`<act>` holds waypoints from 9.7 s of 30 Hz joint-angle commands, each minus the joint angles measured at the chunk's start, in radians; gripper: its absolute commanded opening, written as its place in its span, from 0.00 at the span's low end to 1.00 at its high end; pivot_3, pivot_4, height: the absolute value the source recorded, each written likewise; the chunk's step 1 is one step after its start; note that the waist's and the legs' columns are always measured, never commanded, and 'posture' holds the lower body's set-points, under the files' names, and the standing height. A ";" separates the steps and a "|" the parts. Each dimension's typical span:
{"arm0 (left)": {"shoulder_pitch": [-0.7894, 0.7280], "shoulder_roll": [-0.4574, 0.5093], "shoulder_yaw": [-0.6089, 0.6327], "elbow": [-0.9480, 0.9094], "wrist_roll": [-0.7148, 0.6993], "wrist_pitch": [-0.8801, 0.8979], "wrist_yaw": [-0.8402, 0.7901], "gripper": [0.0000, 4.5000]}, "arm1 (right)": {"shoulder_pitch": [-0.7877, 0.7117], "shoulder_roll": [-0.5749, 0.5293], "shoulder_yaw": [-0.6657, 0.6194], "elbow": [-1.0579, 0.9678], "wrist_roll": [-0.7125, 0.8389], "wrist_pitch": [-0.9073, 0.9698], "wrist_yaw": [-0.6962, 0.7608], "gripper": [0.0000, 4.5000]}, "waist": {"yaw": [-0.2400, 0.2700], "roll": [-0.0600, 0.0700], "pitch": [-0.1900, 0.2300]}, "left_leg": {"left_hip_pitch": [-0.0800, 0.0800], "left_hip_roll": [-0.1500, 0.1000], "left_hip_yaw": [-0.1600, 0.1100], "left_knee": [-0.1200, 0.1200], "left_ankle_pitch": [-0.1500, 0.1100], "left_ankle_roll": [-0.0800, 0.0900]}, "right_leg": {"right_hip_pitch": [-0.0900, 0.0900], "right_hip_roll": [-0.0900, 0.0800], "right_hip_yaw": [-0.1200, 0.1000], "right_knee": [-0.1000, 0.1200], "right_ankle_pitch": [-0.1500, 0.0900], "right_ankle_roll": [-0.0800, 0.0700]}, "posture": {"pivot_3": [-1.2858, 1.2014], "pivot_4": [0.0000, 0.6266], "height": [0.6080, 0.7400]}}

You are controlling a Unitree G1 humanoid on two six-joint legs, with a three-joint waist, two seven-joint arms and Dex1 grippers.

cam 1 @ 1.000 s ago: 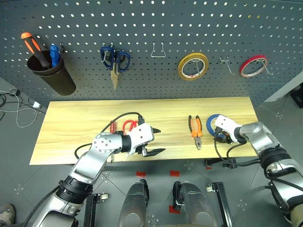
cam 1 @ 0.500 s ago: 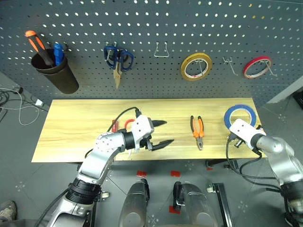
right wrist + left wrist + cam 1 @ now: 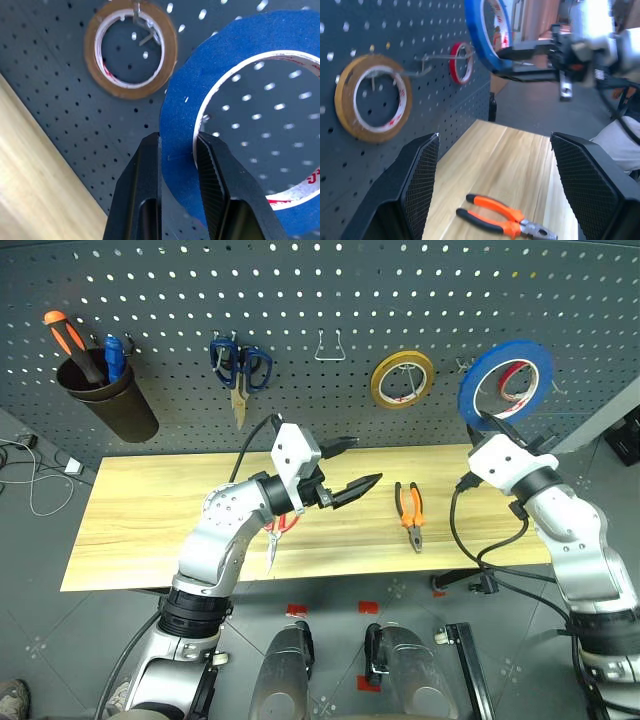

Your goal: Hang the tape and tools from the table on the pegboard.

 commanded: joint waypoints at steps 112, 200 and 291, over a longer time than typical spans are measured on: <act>0.182 0.183 0.239 -0.044 0.014 0.261 0.358 0.95 | -0.660 0.686 0.075 0.654 0.227 -0.099 -0.414 1.00 | 0.040 -0.002 0.003 | -0.011 0.005 0.000 0.002 0.002 -0.004 | -0.017 0.001 -0.002 0.014 0.000 -0.011 | 0.55 0.55 1.00; 0.224 0.053 0.222 -0.140 0.446 -0.165 0.678 0.07 | -0.096 0.212 0.109 -0.476 0.598 0.715 0.132 1.00 | 0.029 -0.005 0.002 | -0.013 0.004 -0.002 0.002 0.001 -0.001 | -0.016 0.000 -0.006 0.011 0.000 -0.009 | 0.49 0.43 1.00; -0.344 0.398 0.574 0.285 0.130 -0.233 0.579 0.18 | -0.288 0.285 0.129 -0.554 0.883 1.072 0.103 1.00 | 0.009 -0.019 -0.008 | -0.013 0.005 -0.003 0.003 0.005 -0.004 | -0.016 0.000 -0.010 0.013 0.005 -0.011 | 0.50 0.36 1.00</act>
